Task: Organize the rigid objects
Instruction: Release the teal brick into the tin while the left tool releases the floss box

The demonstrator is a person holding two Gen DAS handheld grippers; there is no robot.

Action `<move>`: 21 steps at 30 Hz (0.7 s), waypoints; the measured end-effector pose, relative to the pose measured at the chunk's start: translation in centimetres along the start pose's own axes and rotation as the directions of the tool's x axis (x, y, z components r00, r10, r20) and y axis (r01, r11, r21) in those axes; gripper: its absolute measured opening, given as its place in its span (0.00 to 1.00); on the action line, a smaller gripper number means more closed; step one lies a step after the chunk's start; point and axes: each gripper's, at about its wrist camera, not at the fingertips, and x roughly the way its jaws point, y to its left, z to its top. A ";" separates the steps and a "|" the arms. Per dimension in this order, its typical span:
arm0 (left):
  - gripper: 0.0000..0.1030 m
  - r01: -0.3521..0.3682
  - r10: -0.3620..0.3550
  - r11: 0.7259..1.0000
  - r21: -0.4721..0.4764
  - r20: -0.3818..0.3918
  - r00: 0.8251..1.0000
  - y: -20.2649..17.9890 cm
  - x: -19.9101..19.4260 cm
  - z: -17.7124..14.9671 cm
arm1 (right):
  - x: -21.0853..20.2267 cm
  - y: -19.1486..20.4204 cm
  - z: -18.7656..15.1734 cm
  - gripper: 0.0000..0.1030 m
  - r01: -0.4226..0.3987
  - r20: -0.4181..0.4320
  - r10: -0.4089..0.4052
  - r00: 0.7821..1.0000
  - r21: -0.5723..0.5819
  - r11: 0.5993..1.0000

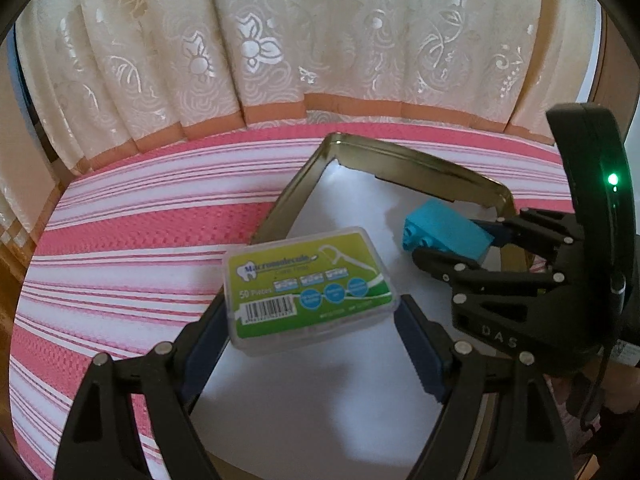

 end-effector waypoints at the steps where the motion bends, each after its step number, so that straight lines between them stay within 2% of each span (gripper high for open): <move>1: 0.81 -0.005 0.005 1.000 0.003 0.000 1.000 -0.1 0.0 0.0 | 0.1 0.0 0.0 0.43 0.000 0.000 0.000 1.000 0.002 1.000; 4: 0.83 -0.034 0.034 0.999 0.012 0.017 0.999 -0.2 -0.4 -0.1 | 0.0 -0.2 0.0 0.46 -0.010 0.008 0.009 1.000 0.023 1.000; 6: 0.92 -0.042 0.042 0.999 0.008 0.032 0.999 -0.1 -0.7 -0.1 | 0.0 -0.3 0.0 0.68 0.004 0.007 -0.004 1.000 0.036 0.999; 11: 0.95 -0.043 0.045 0.999 -0.022 0.082 0.996 0.4 -2.8 -0.9 | -1.6 -0.2 -0.8 0.69 0.026 0.059 -0.028 0.998 0.044 0.999; 15: 0.95 -0.033 0.041 0.998 -0.057 0.155 0.987 0.3 -5.6 -2.4 | -3.7 -1.0 -2.0 0.69 0.030 0.106 -0.037 0.994 0.070 0.997; 21: 0.97 0.010 0.002 0.999 -0.052 0.238 0.971 -3.0 -8.6 -5.1 | -7.3 -1.4 -5.1 0.70 0.035 0.158 -0.046 0.986 0.076 0.997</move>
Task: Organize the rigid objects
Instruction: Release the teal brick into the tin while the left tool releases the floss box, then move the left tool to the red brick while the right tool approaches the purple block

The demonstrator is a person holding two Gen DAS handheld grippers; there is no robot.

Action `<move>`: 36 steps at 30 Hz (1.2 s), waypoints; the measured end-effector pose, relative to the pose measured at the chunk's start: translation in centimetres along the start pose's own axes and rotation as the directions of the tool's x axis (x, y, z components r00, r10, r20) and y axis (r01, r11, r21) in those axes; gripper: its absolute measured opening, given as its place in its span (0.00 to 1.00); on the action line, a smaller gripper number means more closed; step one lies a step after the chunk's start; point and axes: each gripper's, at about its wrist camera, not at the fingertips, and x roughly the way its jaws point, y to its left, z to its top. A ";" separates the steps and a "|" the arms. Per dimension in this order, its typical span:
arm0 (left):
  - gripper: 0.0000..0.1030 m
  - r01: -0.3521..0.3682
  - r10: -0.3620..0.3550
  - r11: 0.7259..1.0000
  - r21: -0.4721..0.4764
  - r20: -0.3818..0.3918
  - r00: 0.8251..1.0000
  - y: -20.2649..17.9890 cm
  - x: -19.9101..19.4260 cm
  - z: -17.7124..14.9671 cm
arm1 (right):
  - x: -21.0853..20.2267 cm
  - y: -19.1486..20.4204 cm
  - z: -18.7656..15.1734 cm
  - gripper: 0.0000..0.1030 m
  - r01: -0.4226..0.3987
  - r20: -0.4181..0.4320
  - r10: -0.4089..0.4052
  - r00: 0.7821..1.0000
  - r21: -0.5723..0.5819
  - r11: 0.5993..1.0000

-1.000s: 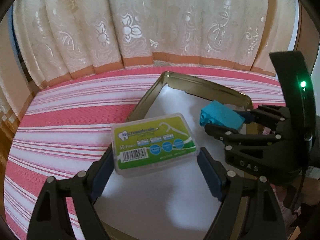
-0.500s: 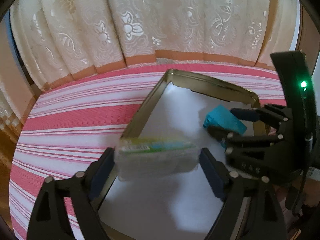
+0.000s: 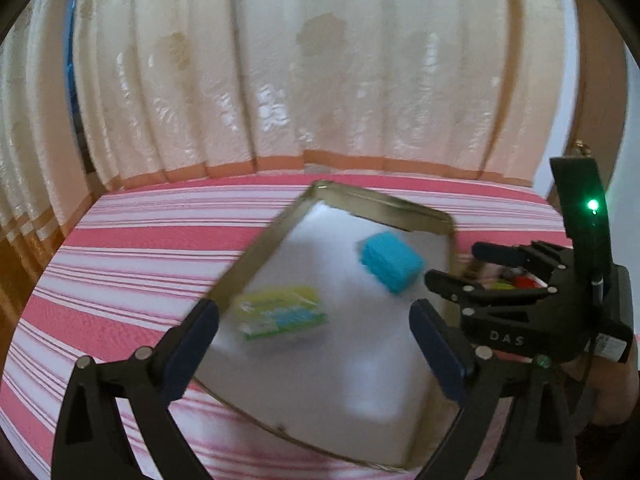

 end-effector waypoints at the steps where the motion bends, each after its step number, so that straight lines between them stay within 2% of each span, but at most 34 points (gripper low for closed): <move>1: 0.98 0.003 -0.003 1.000 0.005 0.016 1.000 -0.8 -0.5 -0.4 | -1.0 -0.3 -0.6 0.70 0.003 0.018 -0.003 1.000 0.012 1.000; 4: 0.98 0.034 -0.035 0.999 0.019 0.058 0.998 -3.1 -2.0 -1.4 | -3.8 -1.0 -2.2 0.70 0.008 0.063 -0.010 0.998 0.030 1.000; 8: 0.98 0.101 -0.104 0.994 0.046 0.088 0.991 -6.1 -3.1 -2.5 | -7.6 -2.6 -5.5 0.71 0.062 0.111 -0.067 0.992 0.050 0.997; 14: 0.99 0.164 -0.167 0.982 0.093 0.030 0.986 -10.9 -1.4 -3.6 | -10.7 -7.1 -9.9 0.71 0.150 0.110 -0.168 0.980 0.152 0.977; 18: 0.99 0.200 -0.199 0.973 0.113 -0.023 0.980 -13.6 0.1 -4.0 | -11.3 -10.0 -11.8 0.71 0.203 0.087 -0.226 0.970 0.213 0.956; 22: 0.99 0.221 -0.217 0.967 0.130 -0.047 0.975 -15.8 1.1 -4.1 | -11.4 -12.2 -13.0 0.71 0.218 0.073 -0.245 0.967 0.263 0.940; 32: 0.82 0.249 -0.231 0.950 0.187 -0.112 0.966 -19.5 4.4 -3.2 | -10.1 -14.3 -13.9 0.71 0.220 0.052 -0.247 0.968 0.307 0.926; 36: 0.68 0.261 -0.237 0.946 0.194 -0.139 0.962 -20.2 5.5 -3.0 | -9.6 -15.1 -14.2 0.71 0.216 0.041 -0.242 0.969 0.327 0.920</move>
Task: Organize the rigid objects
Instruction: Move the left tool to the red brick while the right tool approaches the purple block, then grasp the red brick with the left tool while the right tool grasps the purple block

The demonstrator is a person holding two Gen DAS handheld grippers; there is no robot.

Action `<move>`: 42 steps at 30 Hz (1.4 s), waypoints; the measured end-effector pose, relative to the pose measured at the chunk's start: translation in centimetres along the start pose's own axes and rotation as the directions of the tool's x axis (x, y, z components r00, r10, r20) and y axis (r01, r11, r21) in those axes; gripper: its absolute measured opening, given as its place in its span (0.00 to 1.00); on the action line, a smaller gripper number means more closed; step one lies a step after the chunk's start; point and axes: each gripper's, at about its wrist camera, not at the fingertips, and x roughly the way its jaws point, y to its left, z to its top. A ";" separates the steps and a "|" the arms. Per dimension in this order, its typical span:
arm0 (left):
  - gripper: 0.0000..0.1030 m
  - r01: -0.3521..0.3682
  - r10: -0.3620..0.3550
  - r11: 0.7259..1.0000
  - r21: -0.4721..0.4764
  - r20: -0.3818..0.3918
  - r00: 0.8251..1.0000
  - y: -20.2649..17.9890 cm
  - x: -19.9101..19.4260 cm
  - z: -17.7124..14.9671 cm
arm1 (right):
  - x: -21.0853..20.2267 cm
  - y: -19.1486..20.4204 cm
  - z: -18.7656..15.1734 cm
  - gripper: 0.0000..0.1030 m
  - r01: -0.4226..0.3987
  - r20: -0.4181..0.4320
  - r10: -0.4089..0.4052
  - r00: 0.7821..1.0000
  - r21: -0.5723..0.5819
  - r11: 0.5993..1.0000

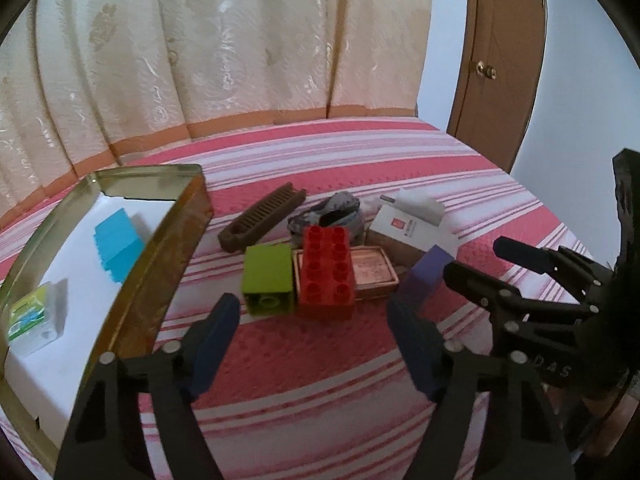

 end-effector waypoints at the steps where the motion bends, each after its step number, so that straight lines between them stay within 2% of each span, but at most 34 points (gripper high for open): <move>1: 0.67 0.003 -0.003 1.000 0.003 -0.006 1.000 -0.1 0.3 0.1 | 0.1 -0.1 0.0 0.71 -0.007 -0.005 0.007 1.000 0.008 1.000; 9: 0.46 0.046 -0.045 0.999 0.006 -0.051 0.998 -0.7 2.6 0.4 | 0.3 -0.3 0.2 0.73 -0.024 -0.006 0.024 1.000 0.020 0.999; 13: 0.43 0.033 -0.033 0.999 0.009 -0.054 0.998 -0.9 3.2 0.4 | 0.4 -0.6 0.2 0.75 -0.023 -0.011 0.024 1.000 0.036 0.999; 14: 0.34 0.034 -0.034 0.999 0.008 -0.050 0.998 -0.9 3.1 0.4 | 0.4 -0.6 0.2 0.75 -0.022 -0.011 0.022 1.000 0.037 0.999; 15: 0.30 0.036 -0.036 0.999 0.009 -0.049 0.998 -0.9 3.1 0.3 | 0.4 -0.5 0.2 0.75 -0.019 -0.010 0.019 1.000 0.036 0.999; 19: 0.29 0.042 -0.042 0.999 0.008 -0.009 0.999 -0.7 2.2 0.1 | 0.3 -0.2 0.2 0.75 -0.007 -0.005 0.008 1.000 0.024 1.000; 25: 0.29 0.002 -0.002 1.000 0.003 0.060 0.998 0.1 0.0 -0.8 | -0.1 0.9 0.2 0.75 -0.054 0.020 0.055 0.998 -0.020 0.998; 28: 0.29 -0.005 0.006 1.000 -0.014 0.081 0.997 0.9 -0.7 -1.1 | 0.2 1.7 0.2 0.75 -0.070 0.004 0.070 0.998 -0.044 0.997; 35: 0.29 0.045 -0.040 0.998 -0.054 0.081 0.996 2.1 -1.1 -1.5 | 1.6 3.0 0.2 0.75 -0.059 -0.065 0.054 0.996 -0.085 0.995; 38: 0.29 0.067 -0.061 0.996 -0.060 0.097 0.993 2.3 -1.5 -1.7 | 2.4 2.9 0.2 0.68 -0.053 -0.101 0.045 0.994 -0.079 0.996; 42: 0.29 0.084 -0.077 0.994 -0.067 0.113 0.991 2.6 -2.0 -2.0 | 2.9 3.1 0.1 0.46 -0.065 -0.127 0.055 0.990 -0.079 0.995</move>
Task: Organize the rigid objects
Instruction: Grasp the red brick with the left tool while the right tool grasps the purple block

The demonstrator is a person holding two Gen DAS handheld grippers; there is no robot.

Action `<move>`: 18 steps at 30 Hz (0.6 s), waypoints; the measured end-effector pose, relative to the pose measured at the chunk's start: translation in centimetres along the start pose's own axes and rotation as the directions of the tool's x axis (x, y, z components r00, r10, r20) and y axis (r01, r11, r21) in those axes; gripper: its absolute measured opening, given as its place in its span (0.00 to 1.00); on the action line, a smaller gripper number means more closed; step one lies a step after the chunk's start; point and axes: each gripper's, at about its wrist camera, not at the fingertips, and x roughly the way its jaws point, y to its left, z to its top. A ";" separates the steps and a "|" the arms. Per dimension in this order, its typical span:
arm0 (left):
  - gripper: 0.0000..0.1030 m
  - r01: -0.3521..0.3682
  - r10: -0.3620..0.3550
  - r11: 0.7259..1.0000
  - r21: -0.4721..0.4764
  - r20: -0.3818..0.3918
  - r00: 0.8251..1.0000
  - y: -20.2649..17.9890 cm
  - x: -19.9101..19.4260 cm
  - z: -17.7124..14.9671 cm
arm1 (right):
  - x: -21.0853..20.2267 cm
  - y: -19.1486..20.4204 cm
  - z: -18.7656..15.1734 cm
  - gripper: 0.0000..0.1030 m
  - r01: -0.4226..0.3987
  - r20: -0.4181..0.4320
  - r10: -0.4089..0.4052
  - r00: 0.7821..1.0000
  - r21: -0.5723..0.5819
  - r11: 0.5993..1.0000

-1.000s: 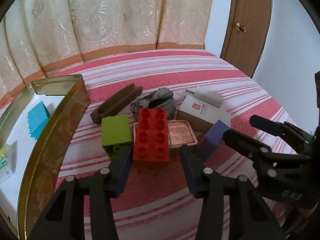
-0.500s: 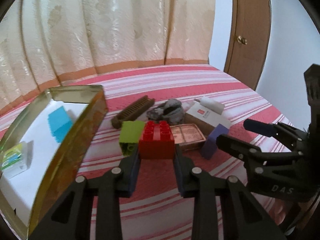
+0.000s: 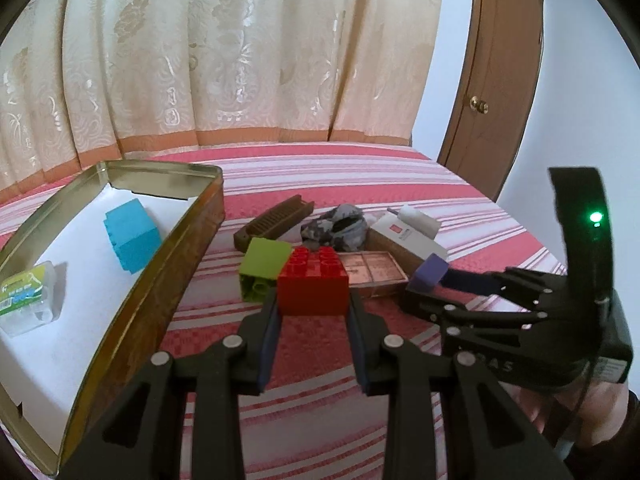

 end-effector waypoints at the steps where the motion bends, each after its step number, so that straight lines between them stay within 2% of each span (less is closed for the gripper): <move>1: 0.29 0.002 -0.002 1.000 0.000 0.003 1.000 0.0 -0.1 0.0 | 0.2 0.1 0.0 0.44 -0.005 -0.008 0.005 1.000 -0.005 1.000; 7: 0.29 0.005 -0.005 1.000 -0.004 0.022 1.000 0.1 -0.6 -0.1 | 0.1 0.3 -0.1 0.44 -0.024 -0.009 0.024 1.000 -0.017 1.000; 18: 0.29 -0.013 0.012 1.000 0.006 0.053 0.999 -0.1 -1.3 -0.4 | -1.8 0.8 0.0 0.44 -0.037 0.095 0.039 0.995 -0.019 0.999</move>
